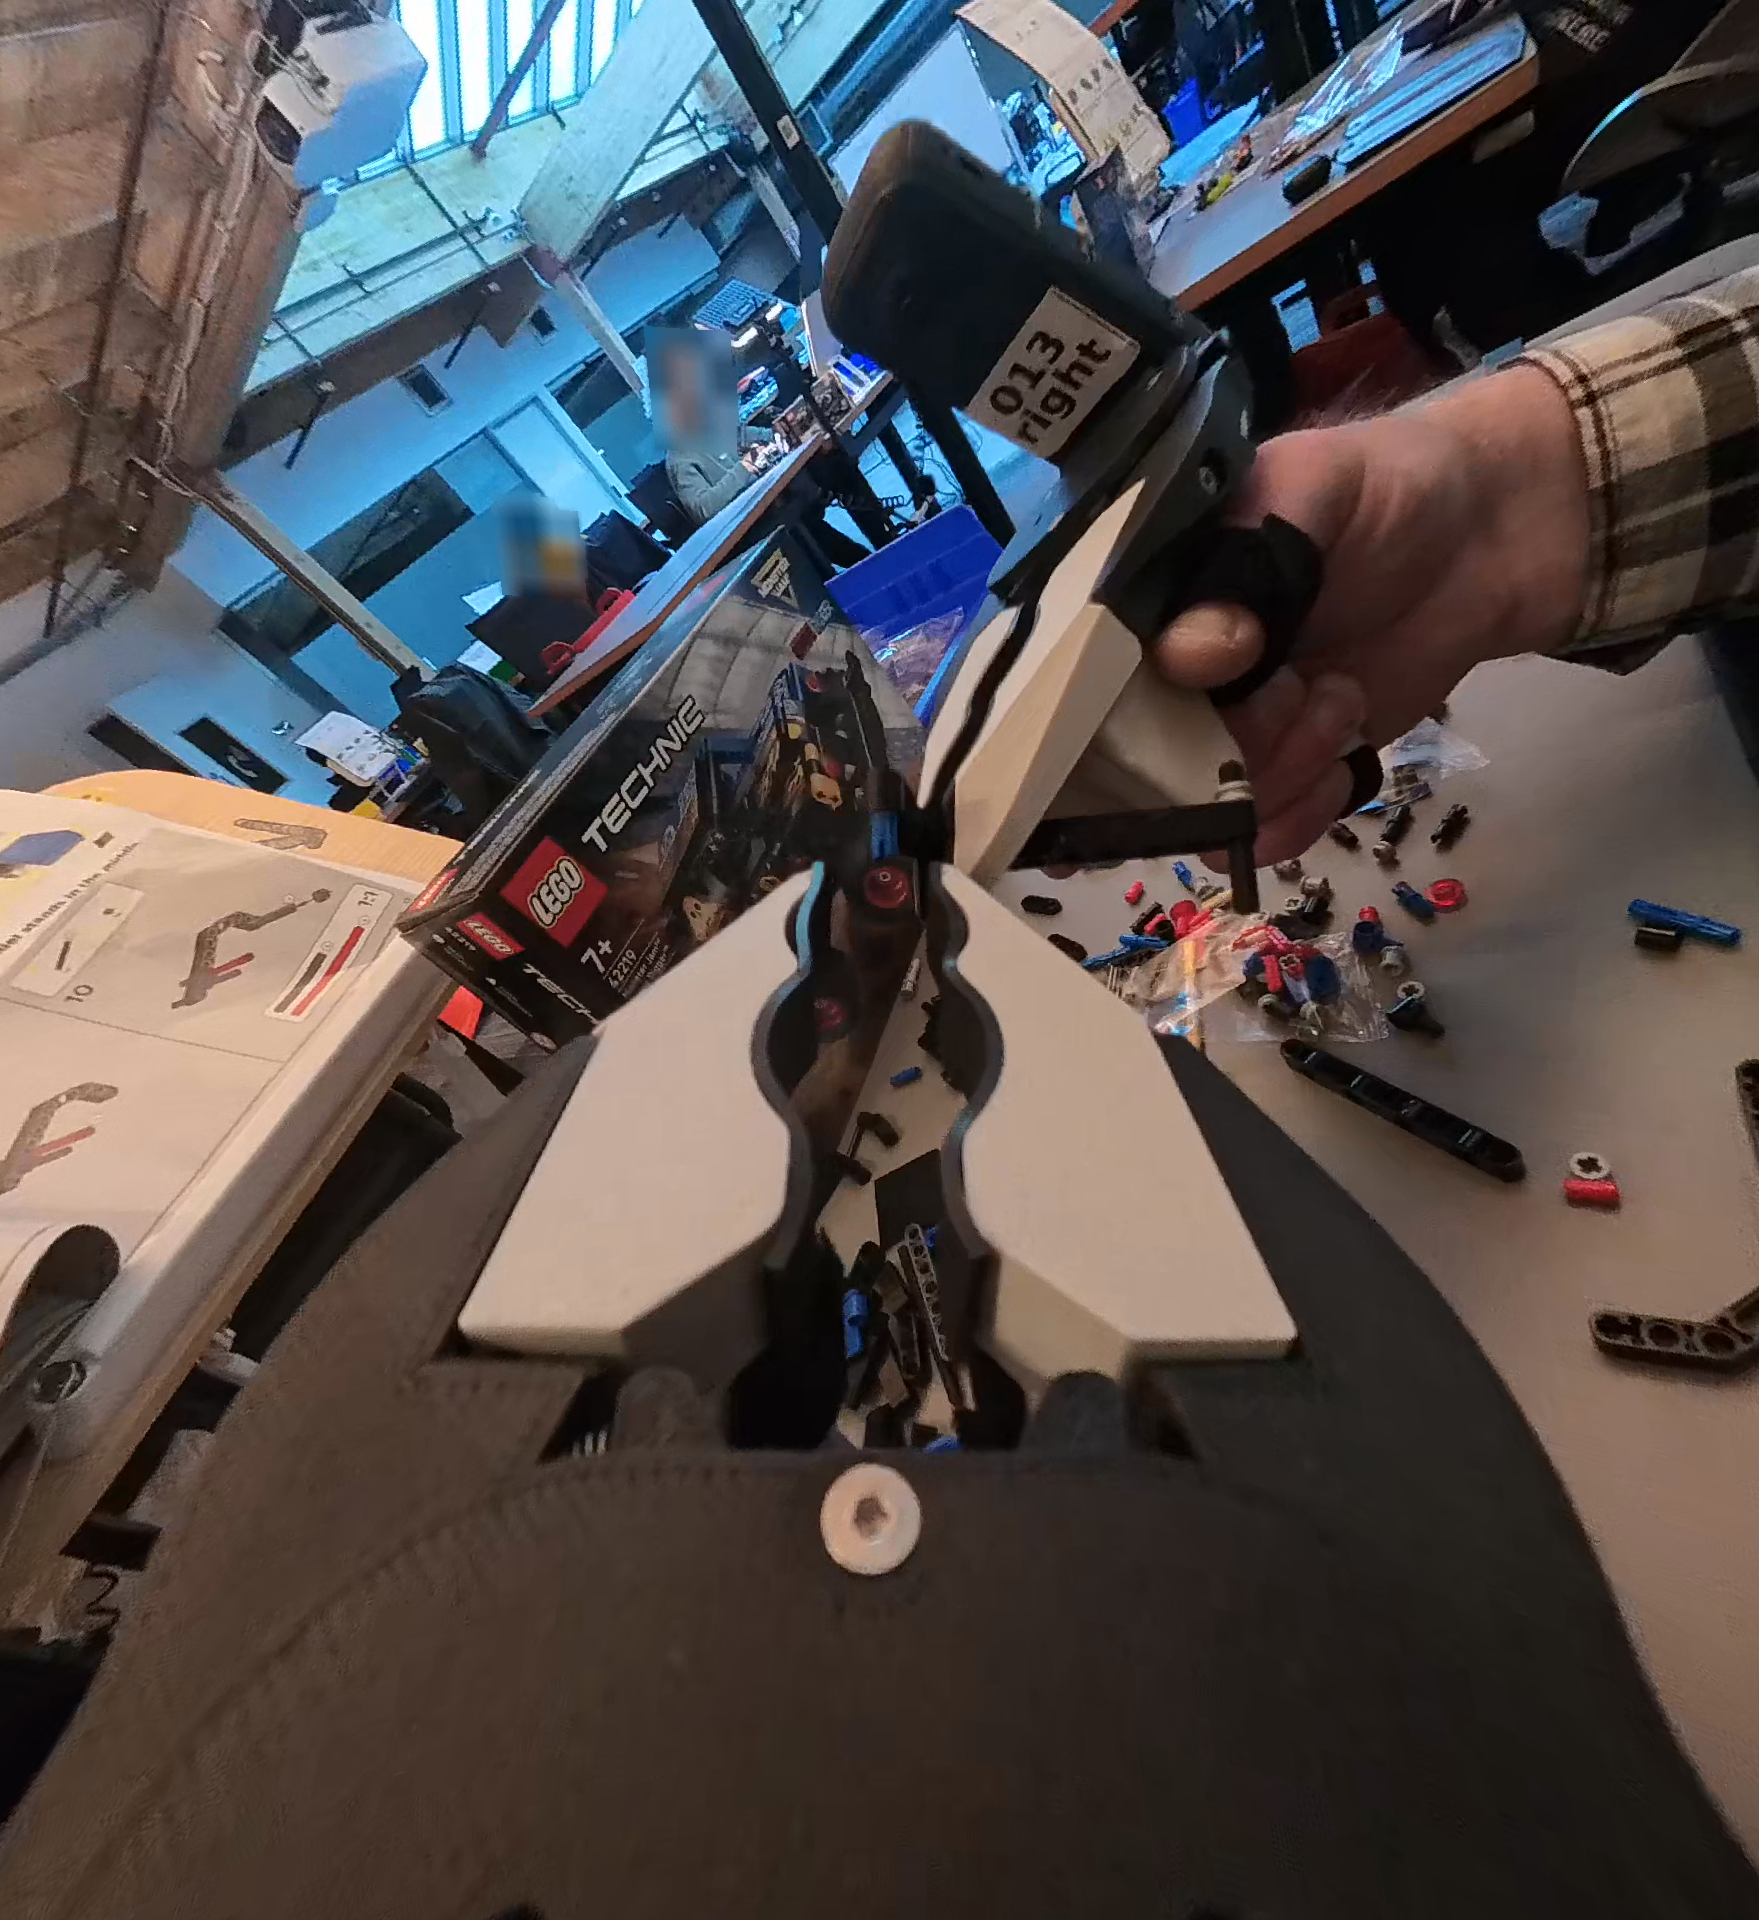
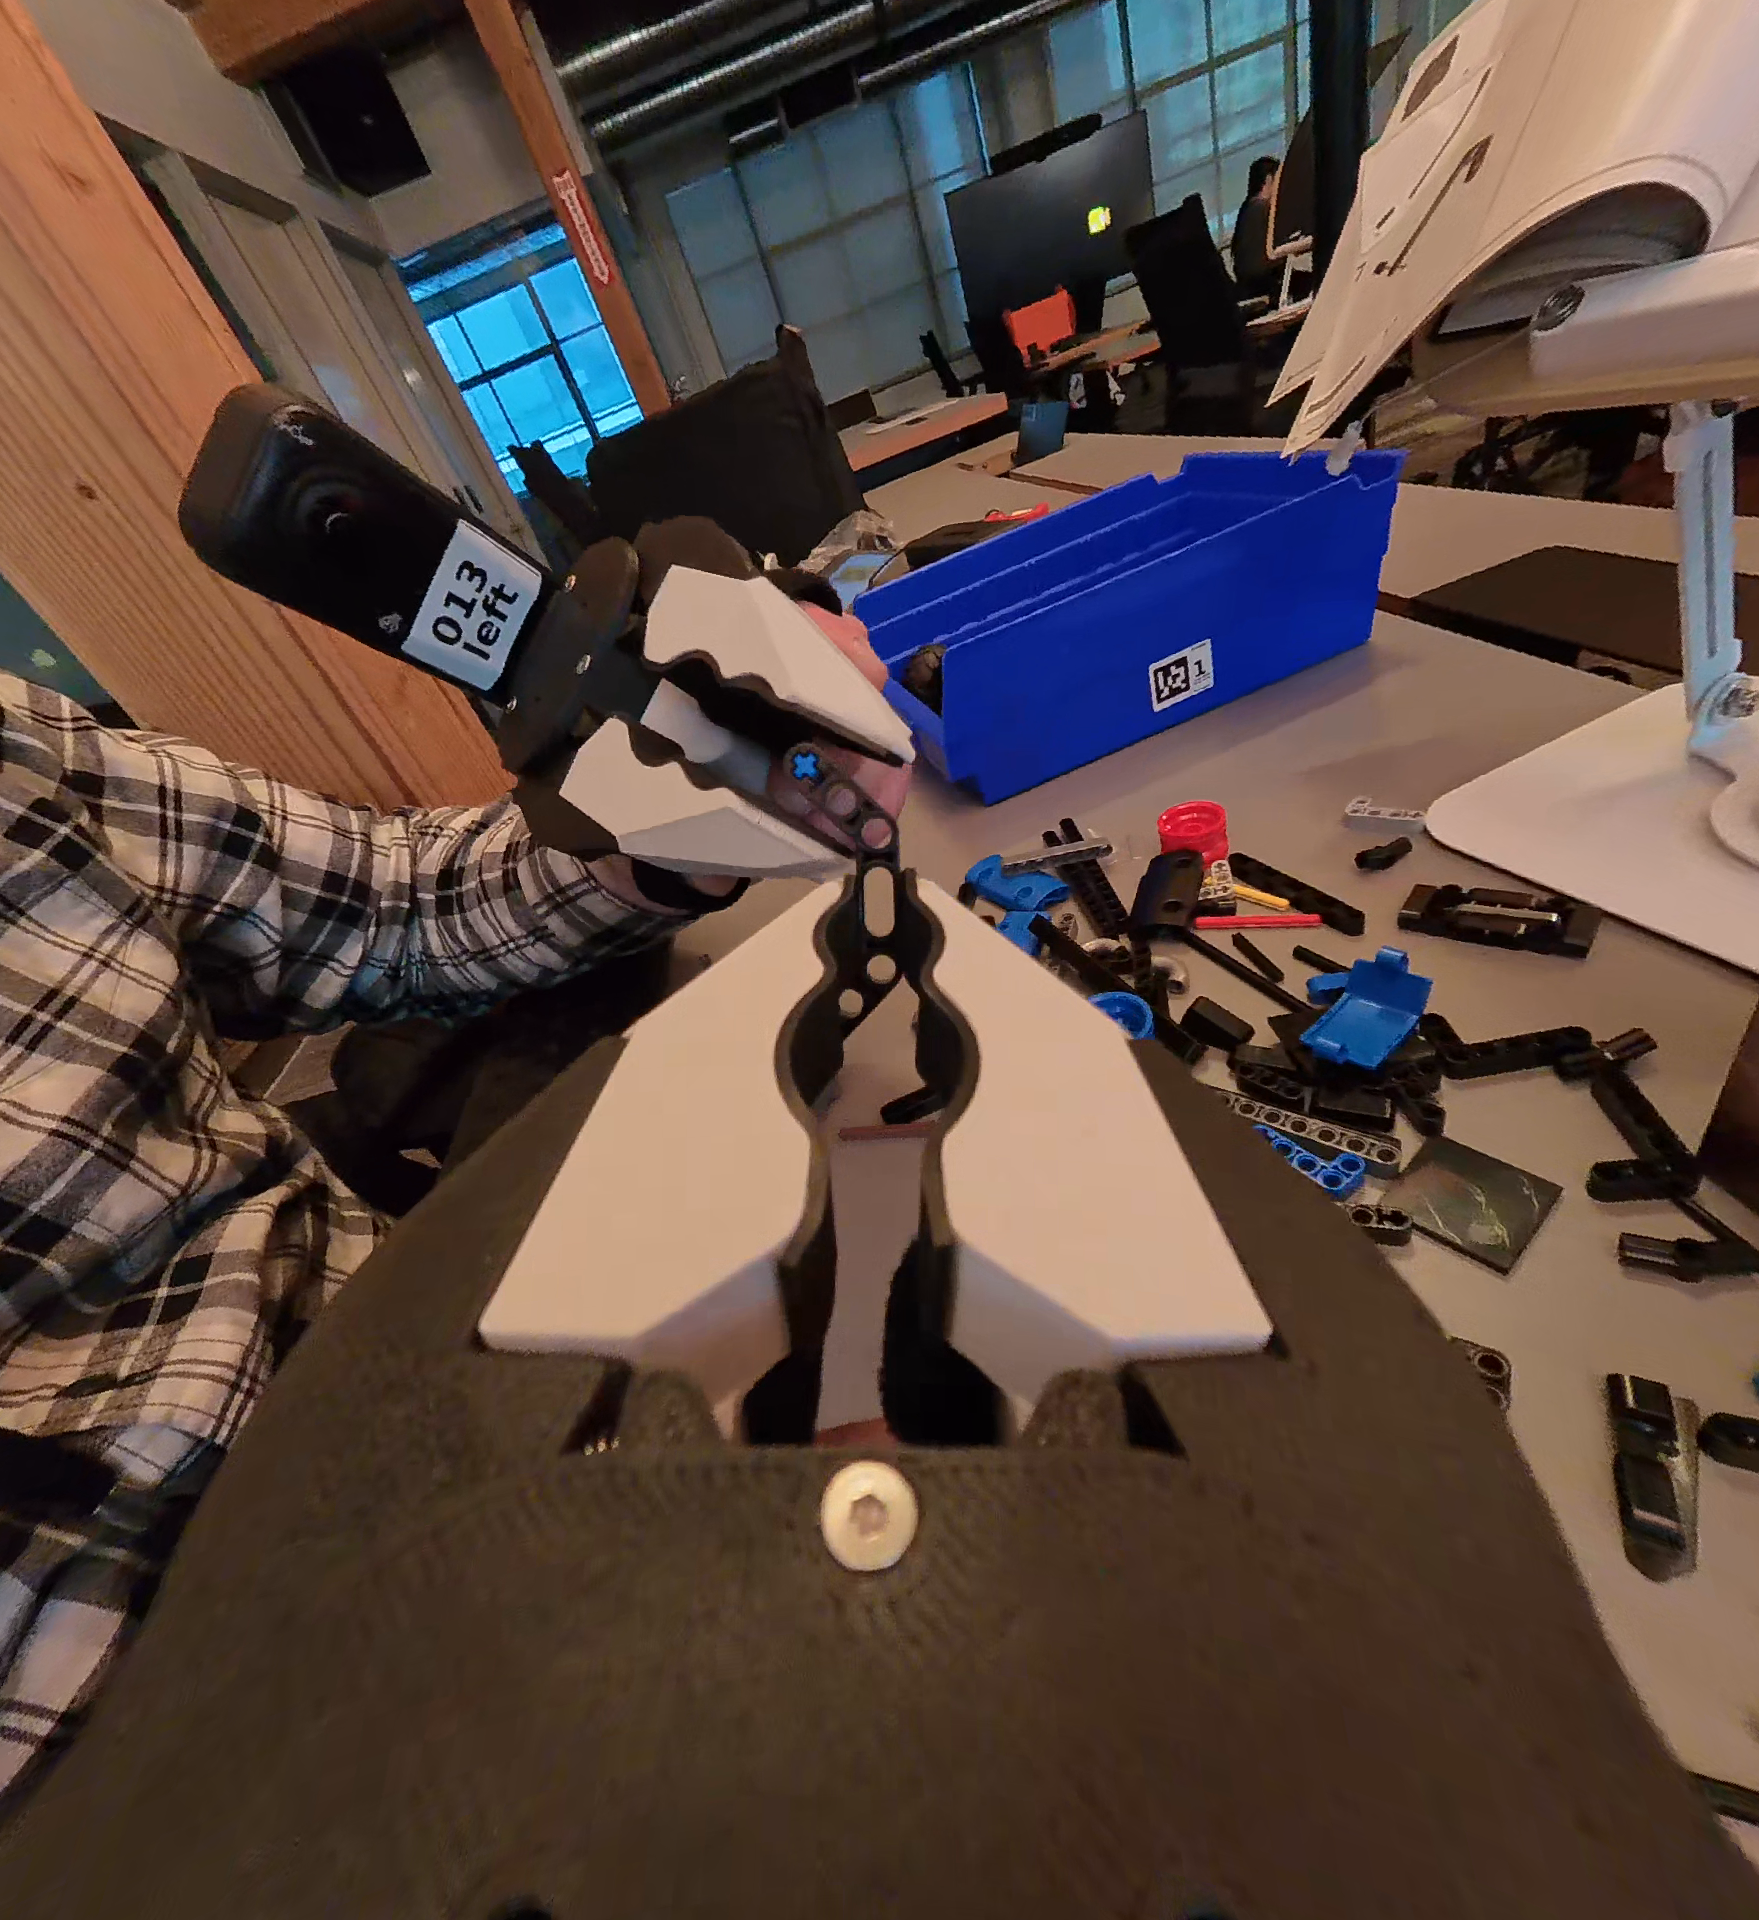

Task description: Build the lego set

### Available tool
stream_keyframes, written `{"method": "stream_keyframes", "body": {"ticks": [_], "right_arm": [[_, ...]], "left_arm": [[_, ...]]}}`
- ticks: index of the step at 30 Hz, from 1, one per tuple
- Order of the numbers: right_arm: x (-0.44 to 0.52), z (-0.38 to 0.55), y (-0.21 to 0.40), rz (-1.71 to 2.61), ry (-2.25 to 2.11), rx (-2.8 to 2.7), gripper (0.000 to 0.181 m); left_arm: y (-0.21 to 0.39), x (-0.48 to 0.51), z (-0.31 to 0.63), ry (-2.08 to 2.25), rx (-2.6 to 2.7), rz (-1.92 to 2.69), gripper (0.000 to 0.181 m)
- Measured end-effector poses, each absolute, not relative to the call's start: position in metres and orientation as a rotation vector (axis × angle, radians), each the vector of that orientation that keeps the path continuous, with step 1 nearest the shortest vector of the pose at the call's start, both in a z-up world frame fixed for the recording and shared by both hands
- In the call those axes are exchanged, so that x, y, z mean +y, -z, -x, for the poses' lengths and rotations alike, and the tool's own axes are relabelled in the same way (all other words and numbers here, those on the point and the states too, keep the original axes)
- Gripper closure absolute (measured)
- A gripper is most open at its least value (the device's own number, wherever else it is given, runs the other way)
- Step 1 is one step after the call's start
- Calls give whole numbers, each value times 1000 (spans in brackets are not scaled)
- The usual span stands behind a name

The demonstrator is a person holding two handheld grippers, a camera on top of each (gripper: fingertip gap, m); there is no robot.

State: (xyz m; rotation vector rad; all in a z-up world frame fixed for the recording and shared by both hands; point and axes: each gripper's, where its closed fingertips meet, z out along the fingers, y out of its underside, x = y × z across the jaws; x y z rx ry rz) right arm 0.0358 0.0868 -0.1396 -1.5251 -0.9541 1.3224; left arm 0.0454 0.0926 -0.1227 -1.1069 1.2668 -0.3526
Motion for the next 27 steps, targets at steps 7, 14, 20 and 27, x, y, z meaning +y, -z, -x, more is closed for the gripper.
{"method": "stream_keyframes", "body": {"ticks": [7,14,20,27], "right_arm": [[88,-31,145,1538,-1251,-977,176],[97,-35,146,1456,-812,-1084,165],[94,-33,148,1214,-195,-1315,170],[92,-31,168,1158,83,-1485,173]], "left_arm": [[125,91,-46,343,1284,1118,179],[130,91,-47,356,1307,1128,181],[142,88,-48,262,1416,1119,180],[167,88,-42,14,1634,1056,180]]}}
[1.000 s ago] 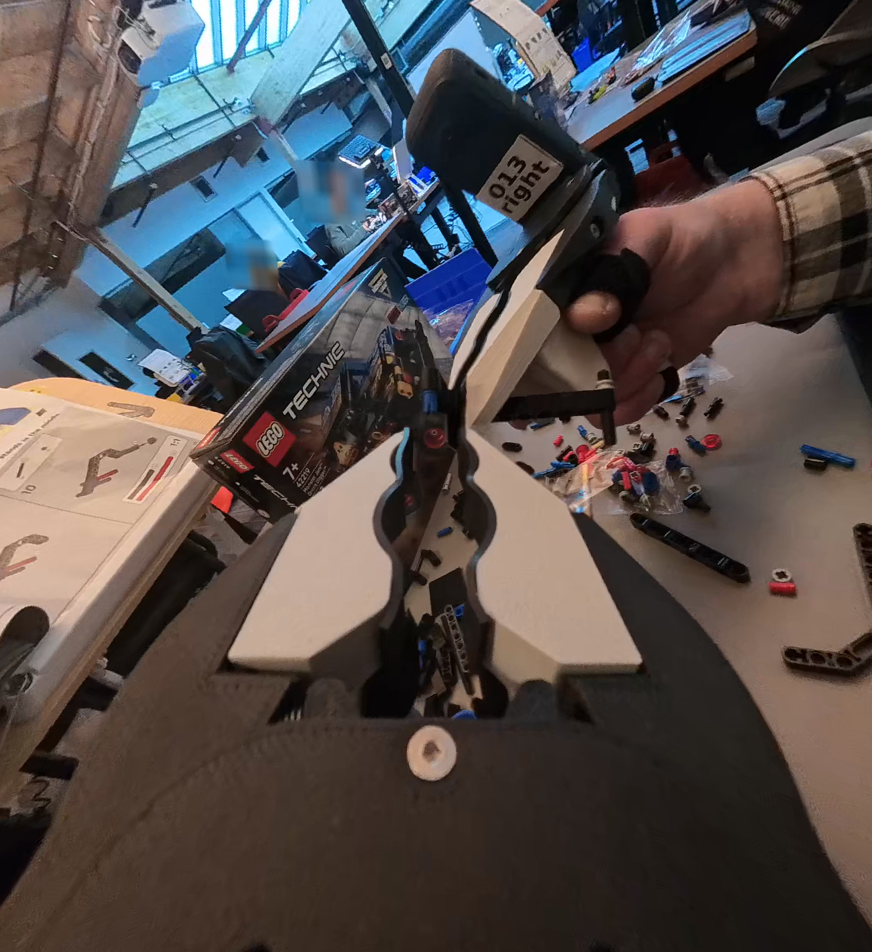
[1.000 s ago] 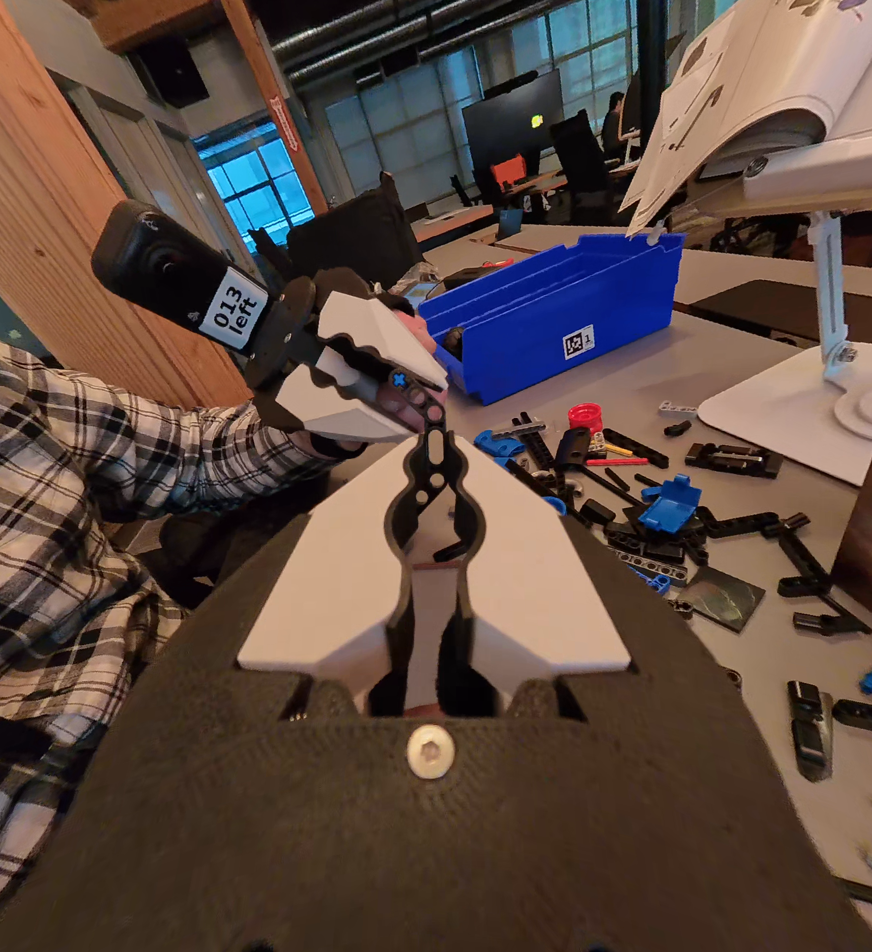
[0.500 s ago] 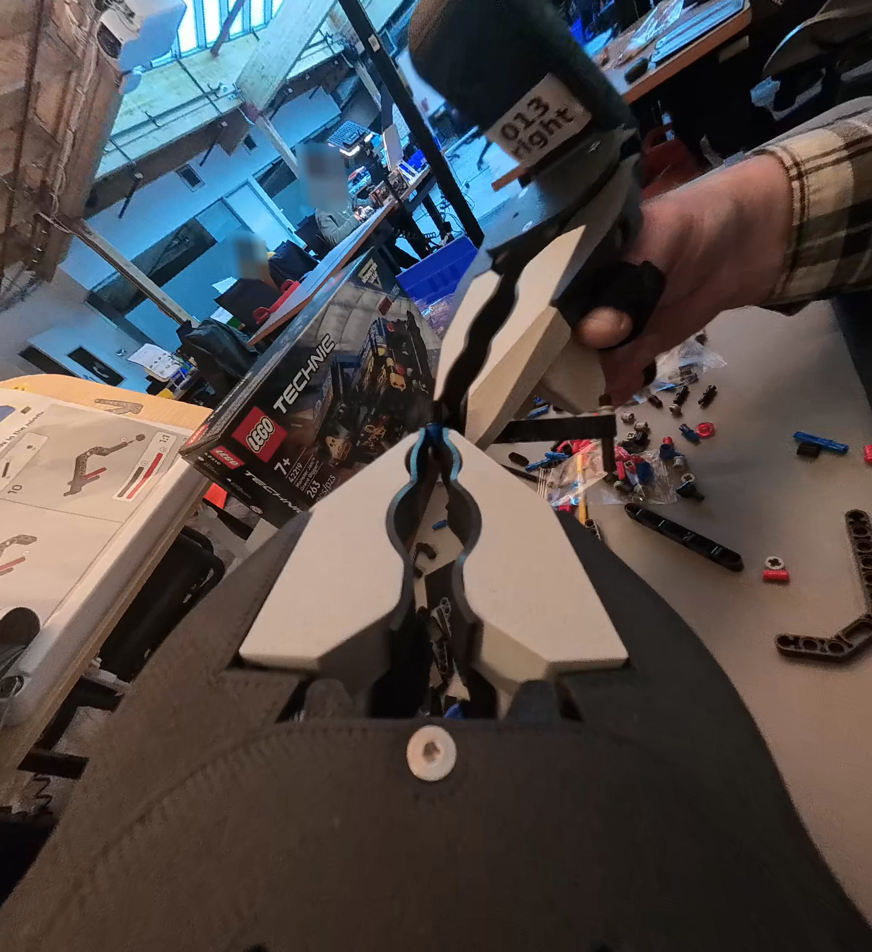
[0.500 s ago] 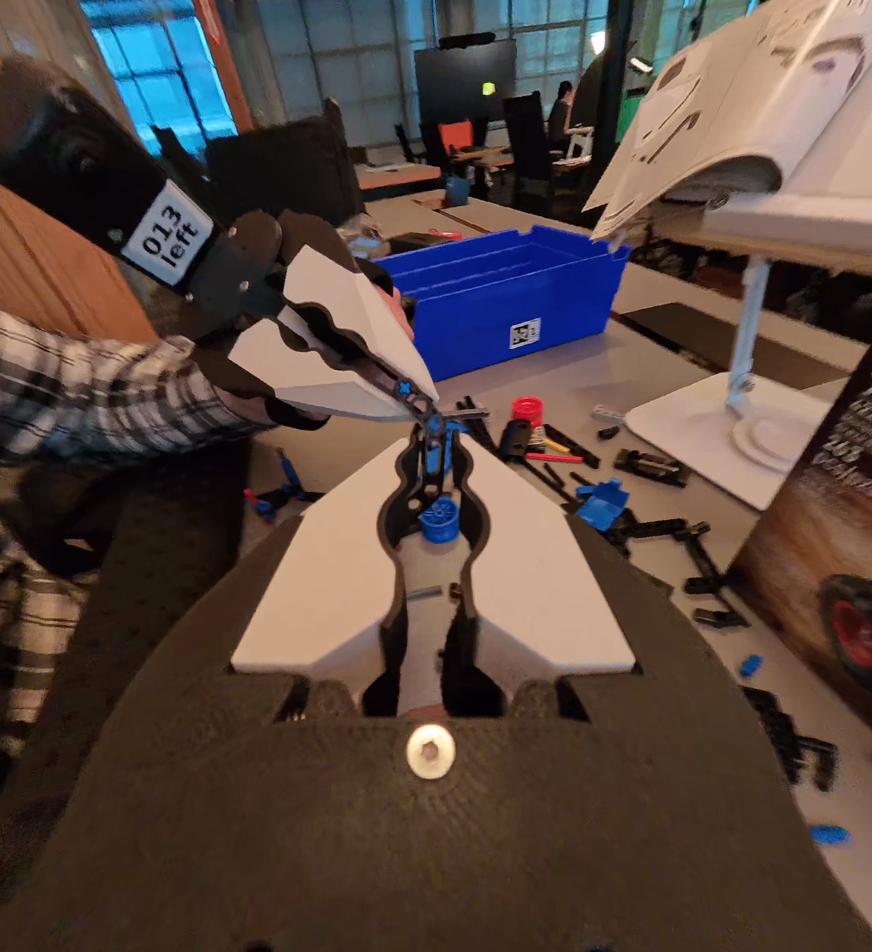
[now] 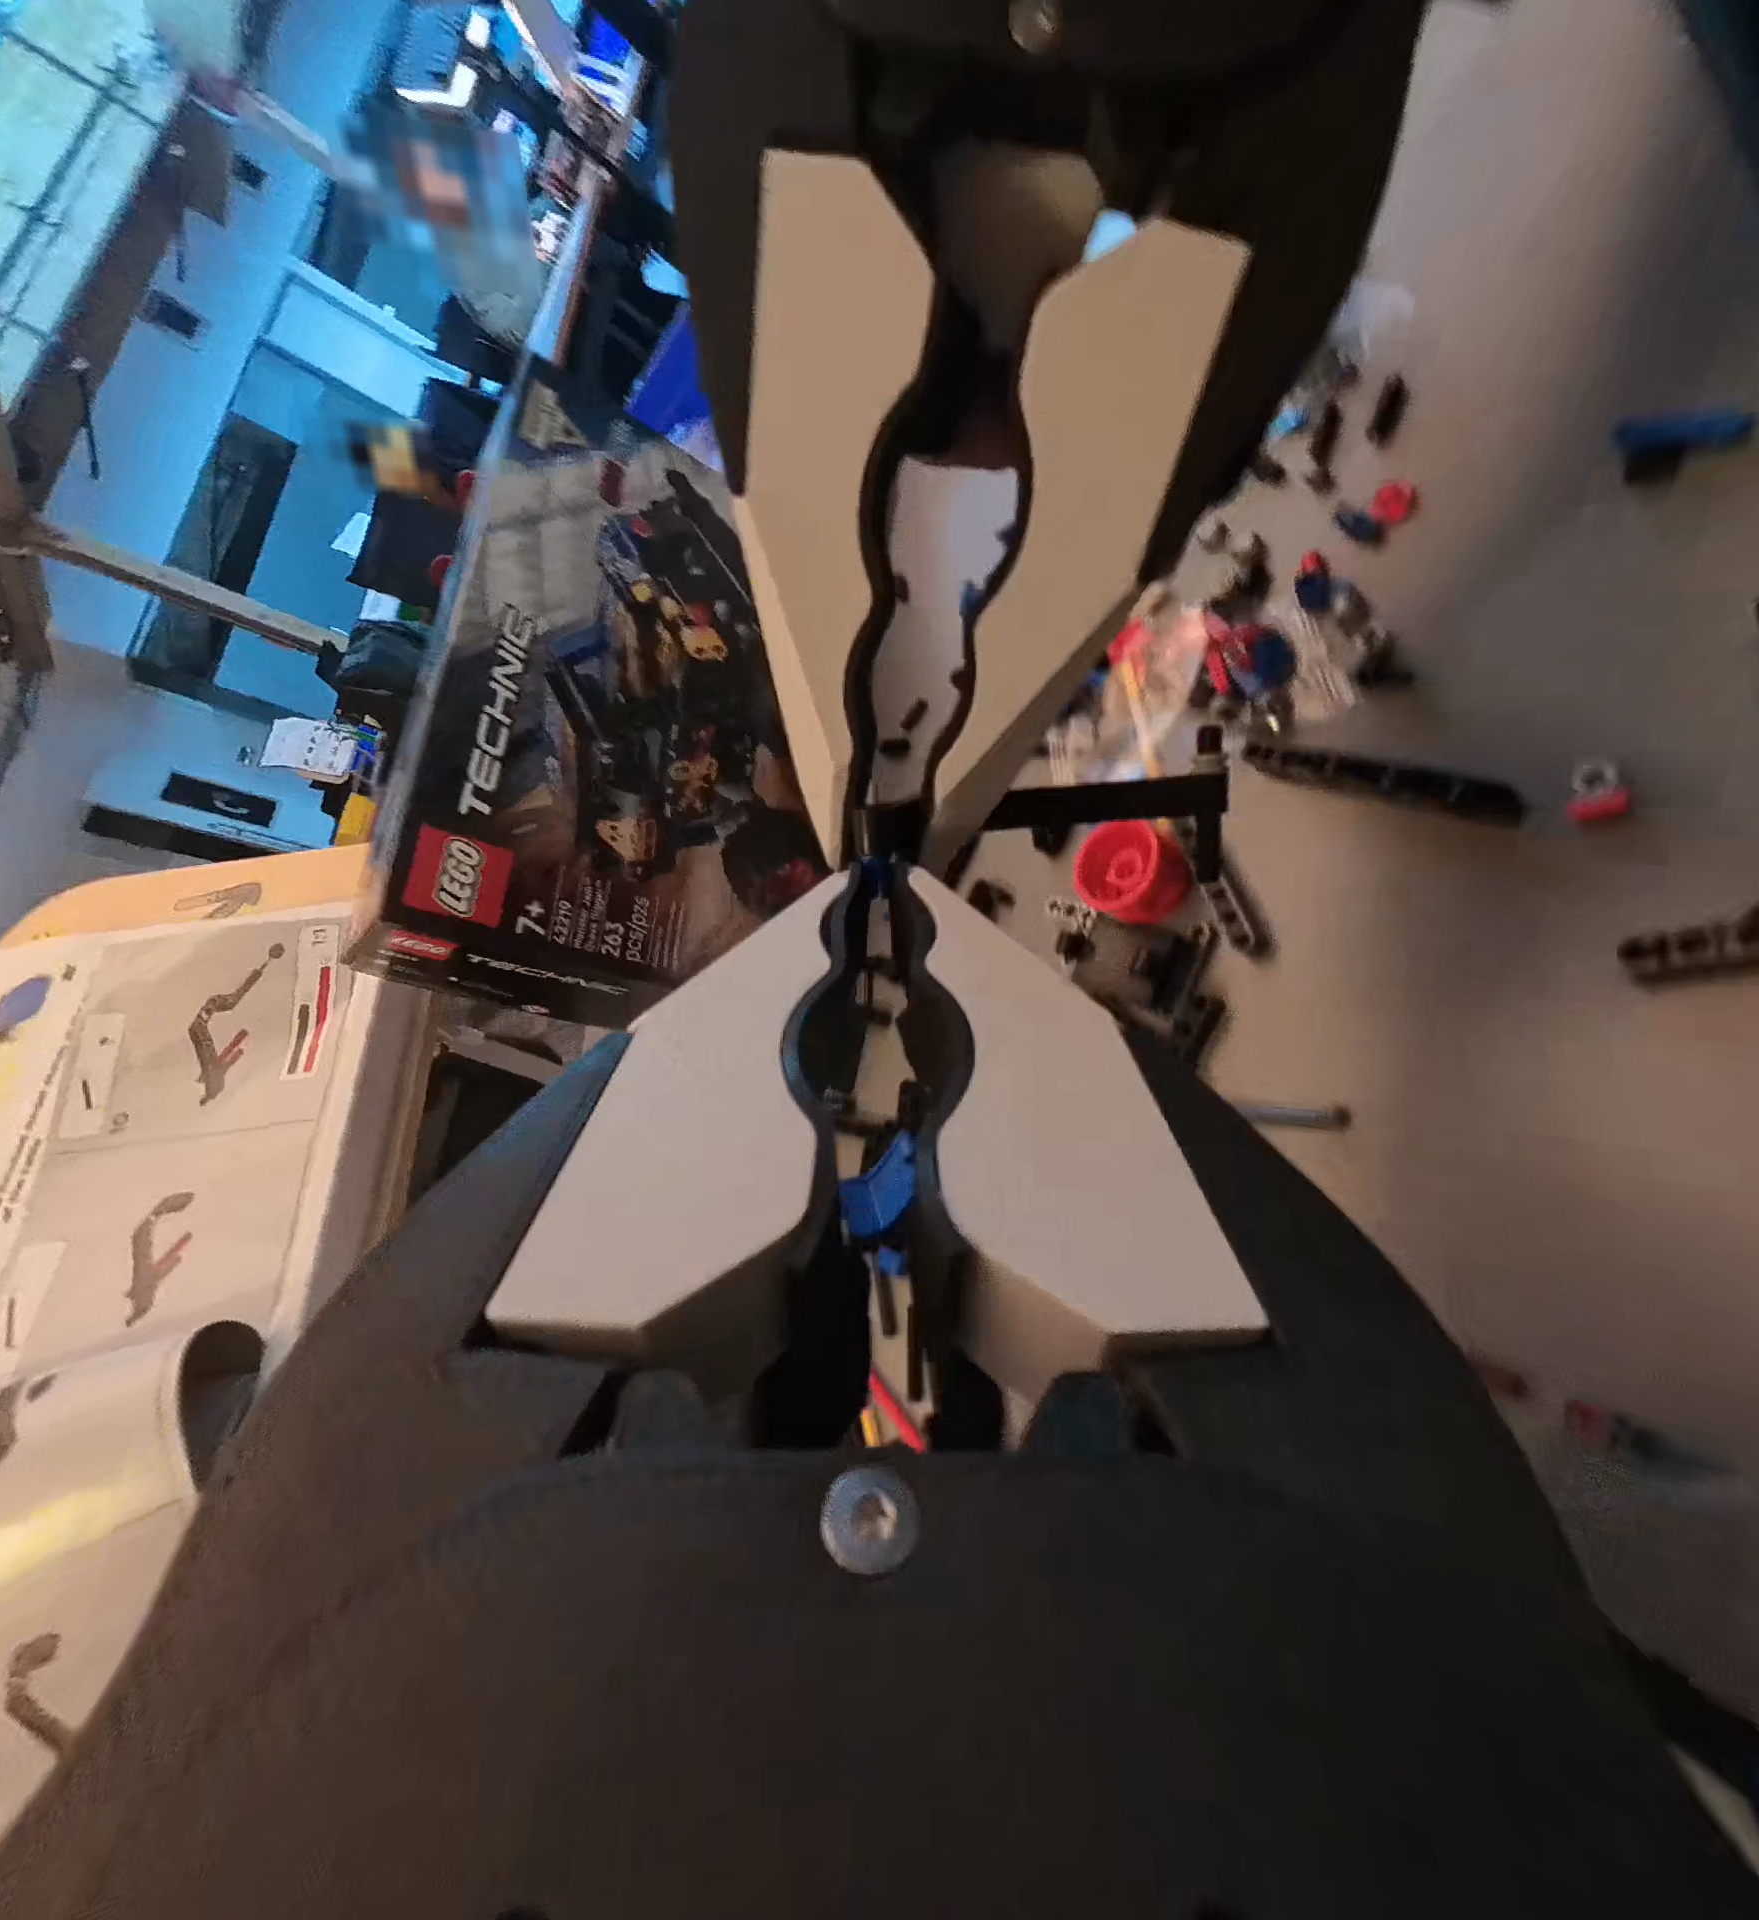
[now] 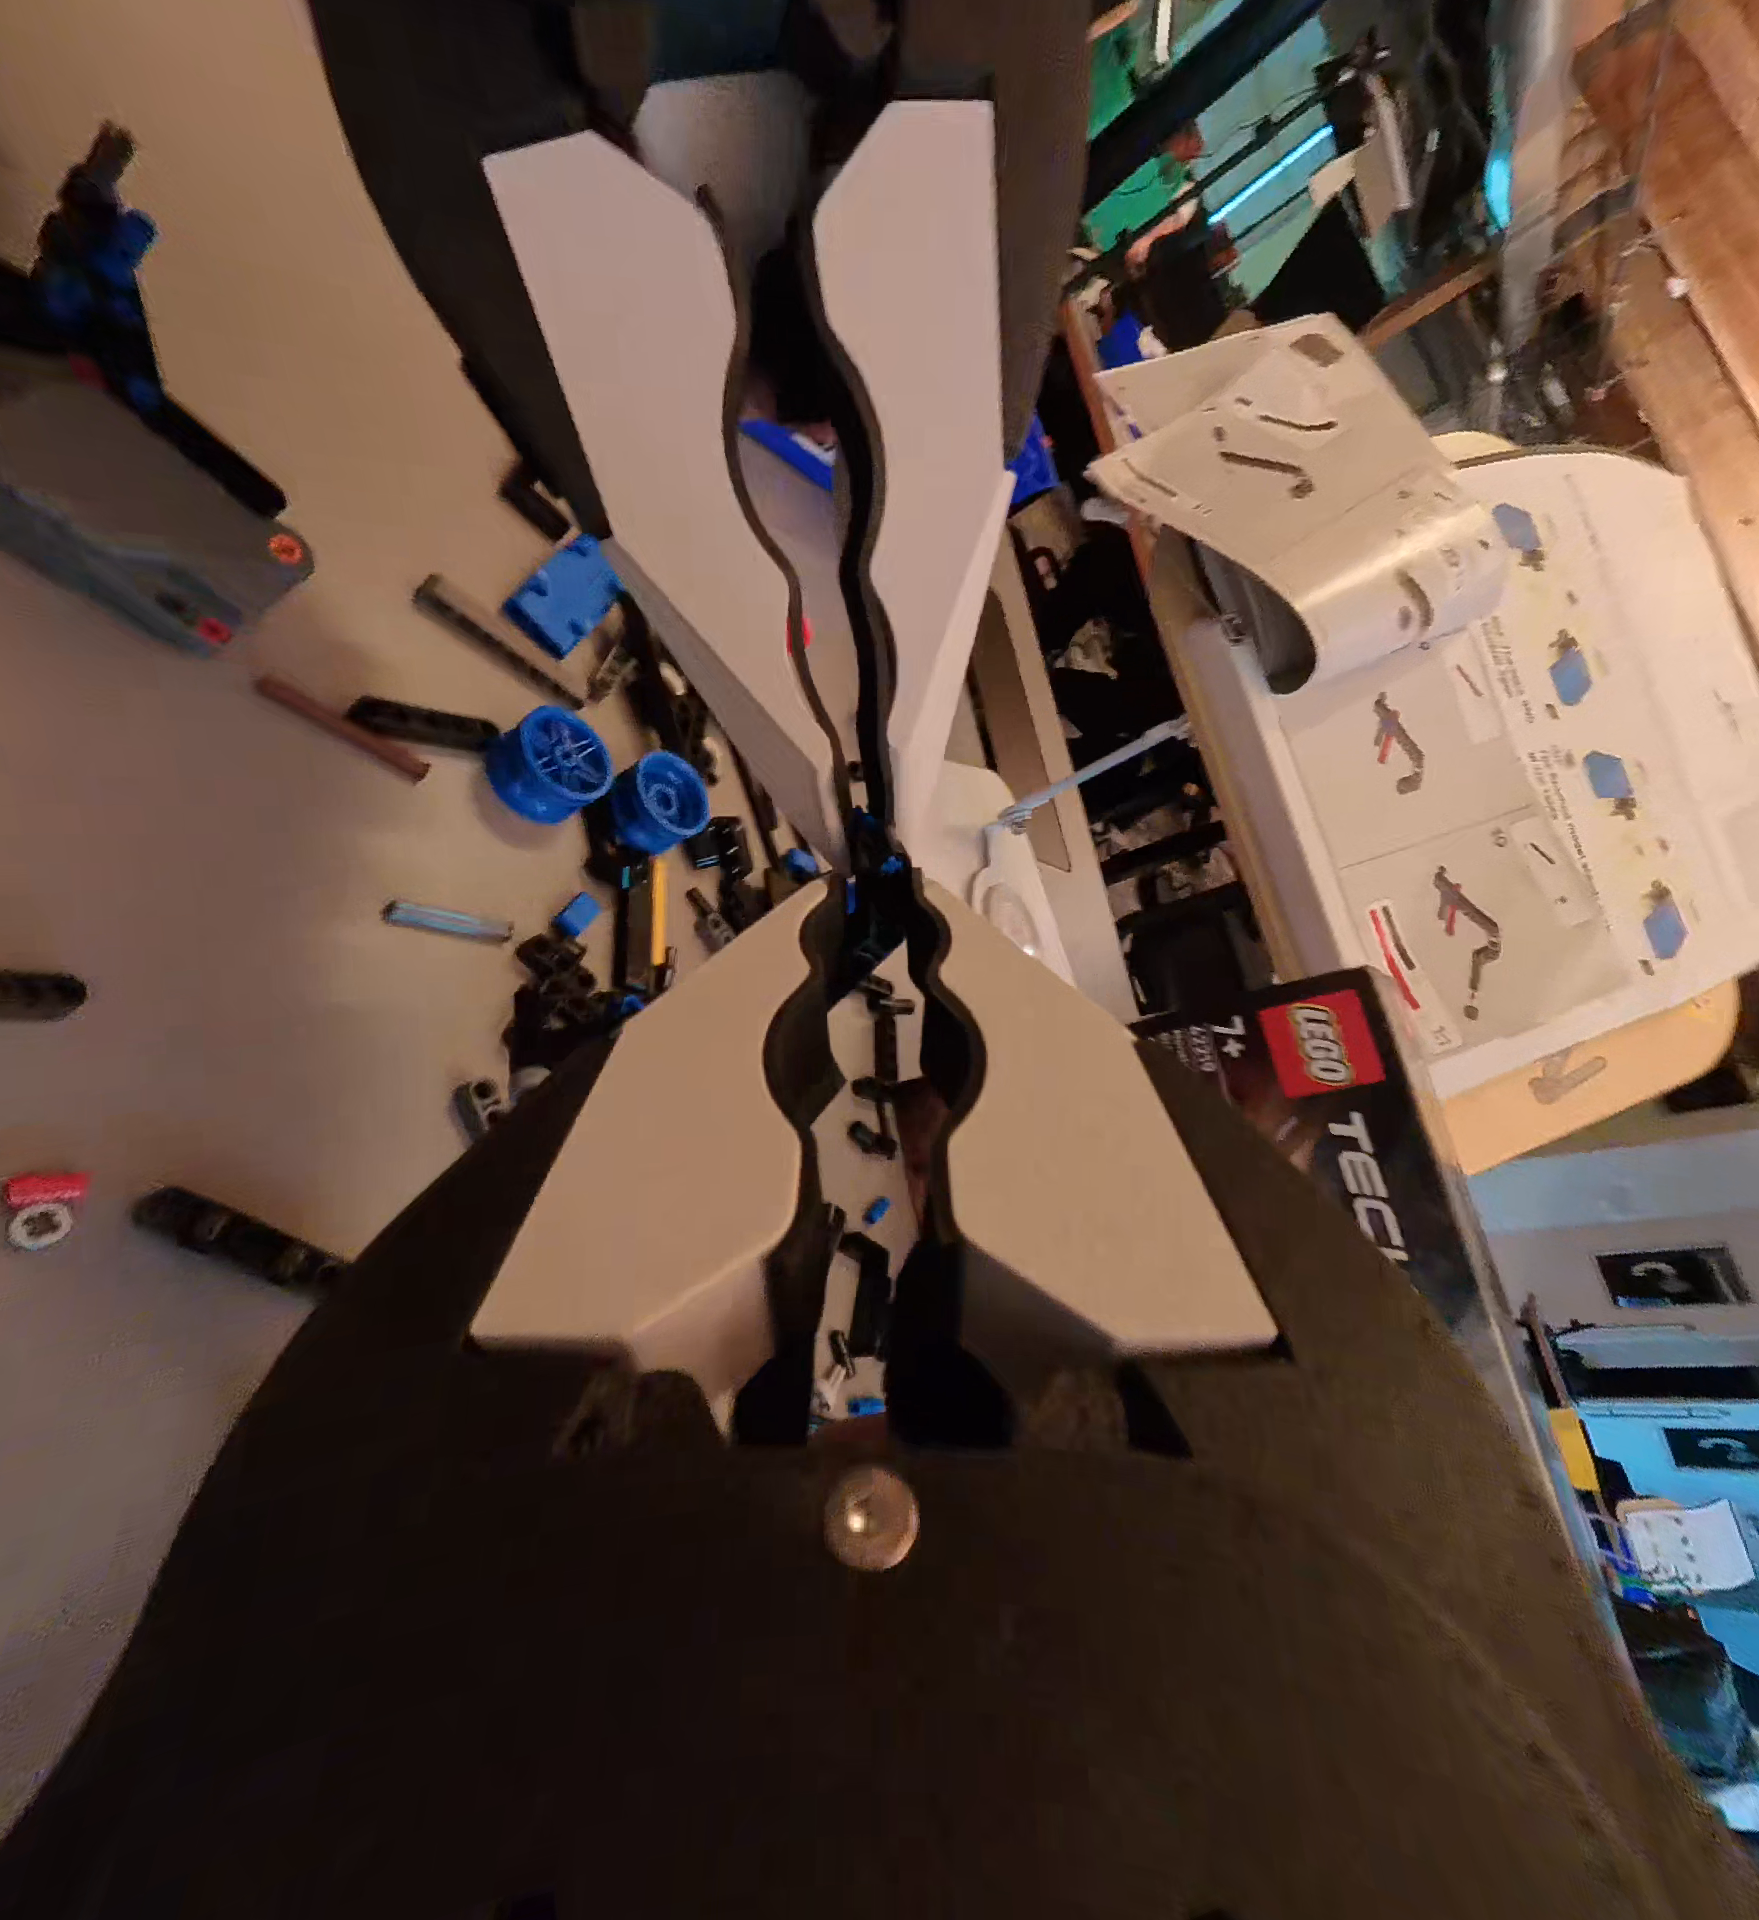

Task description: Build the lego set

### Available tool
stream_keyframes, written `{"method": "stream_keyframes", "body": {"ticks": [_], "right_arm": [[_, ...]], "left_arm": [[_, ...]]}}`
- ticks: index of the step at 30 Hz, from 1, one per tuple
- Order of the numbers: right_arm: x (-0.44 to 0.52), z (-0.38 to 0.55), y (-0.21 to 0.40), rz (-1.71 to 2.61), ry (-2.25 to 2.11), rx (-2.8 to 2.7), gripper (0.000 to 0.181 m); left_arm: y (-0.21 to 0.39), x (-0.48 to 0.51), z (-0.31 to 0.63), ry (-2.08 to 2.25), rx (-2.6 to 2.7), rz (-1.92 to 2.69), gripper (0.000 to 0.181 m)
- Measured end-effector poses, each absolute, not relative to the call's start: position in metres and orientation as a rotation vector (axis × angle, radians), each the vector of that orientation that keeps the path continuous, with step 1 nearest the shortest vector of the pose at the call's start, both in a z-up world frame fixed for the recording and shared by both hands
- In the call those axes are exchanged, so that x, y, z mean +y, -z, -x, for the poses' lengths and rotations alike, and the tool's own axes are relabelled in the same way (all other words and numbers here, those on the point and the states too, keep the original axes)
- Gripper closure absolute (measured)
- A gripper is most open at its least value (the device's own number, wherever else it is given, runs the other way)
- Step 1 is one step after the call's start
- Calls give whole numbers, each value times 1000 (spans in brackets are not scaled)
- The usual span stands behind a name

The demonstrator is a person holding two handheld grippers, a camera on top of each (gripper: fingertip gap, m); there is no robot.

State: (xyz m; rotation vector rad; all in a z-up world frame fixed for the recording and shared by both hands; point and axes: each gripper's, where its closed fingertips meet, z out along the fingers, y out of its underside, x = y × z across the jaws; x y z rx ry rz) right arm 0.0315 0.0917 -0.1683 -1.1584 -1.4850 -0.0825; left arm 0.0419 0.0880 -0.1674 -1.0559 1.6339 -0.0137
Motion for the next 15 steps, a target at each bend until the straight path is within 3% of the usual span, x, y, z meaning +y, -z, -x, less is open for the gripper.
{"method": "stream_keyframes", "body": {"ticks": [15], "right_arm": [[85,-20,174,1205,-104,-1431,178]], "left_arm": [[176,89,-28,-1,1665,1039,181]]}}
